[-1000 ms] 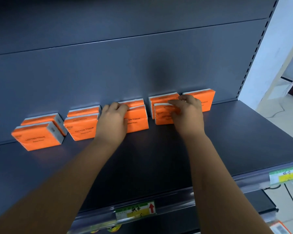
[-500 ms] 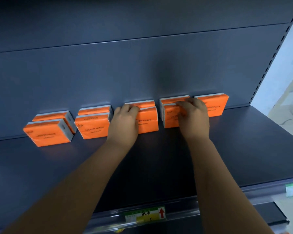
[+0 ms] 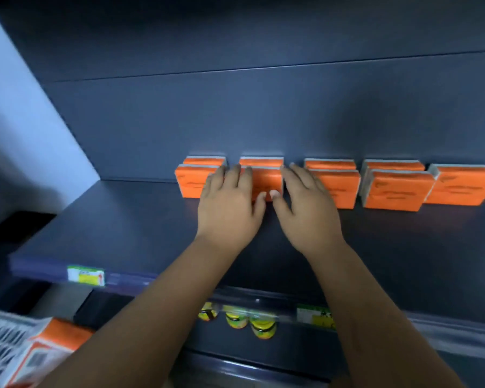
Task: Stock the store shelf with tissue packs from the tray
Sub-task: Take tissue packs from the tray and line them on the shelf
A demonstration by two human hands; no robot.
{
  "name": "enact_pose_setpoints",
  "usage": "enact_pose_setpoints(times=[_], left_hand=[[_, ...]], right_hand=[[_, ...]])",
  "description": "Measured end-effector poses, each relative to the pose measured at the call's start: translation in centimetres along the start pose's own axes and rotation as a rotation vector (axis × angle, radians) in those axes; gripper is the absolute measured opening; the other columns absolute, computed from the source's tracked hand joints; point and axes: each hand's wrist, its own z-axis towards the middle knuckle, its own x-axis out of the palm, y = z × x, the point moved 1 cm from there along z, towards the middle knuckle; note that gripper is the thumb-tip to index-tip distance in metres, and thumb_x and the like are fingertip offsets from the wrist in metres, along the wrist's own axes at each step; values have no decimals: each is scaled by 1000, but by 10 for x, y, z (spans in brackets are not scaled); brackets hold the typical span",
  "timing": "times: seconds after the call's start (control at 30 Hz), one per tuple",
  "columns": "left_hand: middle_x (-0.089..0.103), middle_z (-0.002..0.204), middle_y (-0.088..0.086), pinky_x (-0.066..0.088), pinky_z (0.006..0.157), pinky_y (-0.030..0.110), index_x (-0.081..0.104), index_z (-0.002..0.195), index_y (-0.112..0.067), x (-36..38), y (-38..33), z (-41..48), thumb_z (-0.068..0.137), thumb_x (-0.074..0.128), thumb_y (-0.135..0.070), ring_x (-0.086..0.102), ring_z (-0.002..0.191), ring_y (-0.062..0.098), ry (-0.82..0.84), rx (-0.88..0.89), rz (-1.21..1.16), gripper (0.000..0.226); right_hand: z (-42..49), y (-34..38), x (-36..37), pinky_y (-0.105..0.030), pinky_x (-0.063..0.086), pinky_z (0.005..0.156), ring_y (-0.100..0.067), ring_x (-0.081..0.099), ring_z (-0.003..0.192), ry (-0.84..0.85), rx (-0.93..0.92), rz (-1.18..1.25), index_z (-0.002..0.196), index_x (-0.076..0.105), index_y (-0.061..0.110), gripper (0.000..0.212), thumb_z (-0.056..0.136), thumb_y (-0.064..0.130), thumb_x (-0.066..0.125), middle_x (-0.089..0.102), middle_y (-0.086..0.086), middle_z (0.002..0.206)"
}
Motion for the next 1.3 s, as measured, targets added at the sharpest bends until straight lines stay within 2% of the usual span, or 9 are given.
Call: enact_pose_setpoints(times=[0.2, 0.33, 0.6, 0.73, 0.9, 1.03, 1.17, 1.23, 1.3], left_hand=[[60, 142, 15, 39, 114, 55, 59, 138, -7, -70, 101, -92, 98, 45, -51, 49, 136, 42, 1, -210, 154, 61], [61, 141, 16, 41, 112, 56, 59, 138, -7, -112, 160, -171, 96, 42, -52, 50, 134, 44, 76, -340, 246, 64], [60, 139, 10, 42, 108, 52, 59, 135, -10, -162, 231, -325, 98, 47, -51, 46, 137, 40, 244, -582, 334, 57], [55, 147, 5, 35, 114, 49, 52, 145, -16, -169, 254, -365, 102, 47, -53, 40, 142, 33, 423, -562, 323, 56], [40, 160, -3, 34, 118, 47, 37, 156, -28, -156, 276, -388, 102, 50, -53, 27, 151, 25, 689, -508, 216, 61], [46, 154, -3, 43, 111, 47, 44, 151, -31, -130, 268, -384, 92, 68, -41, 34, 146, 24, 903, -334, 168, 64], [55, 138, -4, 48, 99, 44, 50, 142, -34, -111, 262, -379, 88, 67, -20, 47, 130, 25, 1000, -212, 254, 58], [57, 130, -3, 48, 95, 43, 54, 137, -31, -109, 267, -371, 90, 63, -15, 49, 123, 25, 985, -201, 306, 50], [59, 127, -2, 46, 91, 42, 58, 135, -31, -107, 274, -364, 92, 63, -18, 50, 120, 25, 984, -170, 330, 46]], right_hand=[[-31, 134, 35, -44, 31, 122, -26, 35, 151, 228, -182, 98, 155, 43, 17, 68, 100, 55, 35, 42, -4, 162], [-72, 204, 61, -39, 23, 125, -25, 27, 155, 410, -367, 93, 157, 41, 17, 63, 104, 50, 44, 38, -4, 165], [-159, 283, 97, -38, 23, 123, -26, 32, 152, 723, -654, 27, 154, 43, 19, 61, 104, 53, 44, 40, -4, 162], [-187, 296, 118, -39, 31, 120, -31, 40, 146, 839, -747, -118, 146, 50, 17, 58, 103, 54, 44, 50, -8, 151], [-202, 301, 138, -42, 50, 98, -31, 52, 128, 1127, -649, -201, 136, 57, 21, 60, 96, 65, 49, 57, -6, 134], [-211, 291, 143, -42, 52, 96, -20, 47, 126, 1265, -698, -234, 124, 66, 26, 90, 58, 87, 52, 55, 3, 130], [-223, 276, 162, -40, 53, 97, -19, 43, 130, 1231, -789, -252, 112, 73, 25, 65, 63, 67, 69, 51, 3, 134], [-223, 272, 171, -42, 52, 98, -19, 44, 129, 1240, -712, -159, 107, 75, 26, 57, 63, 63, 67, 53, 5, 133], [-218, 272, 173, -41, 52, 94, -19, 52, 115, 1239, -600, -17, 84, 72, 29, 43, 61, 63, 61, 60, 5, 115]])
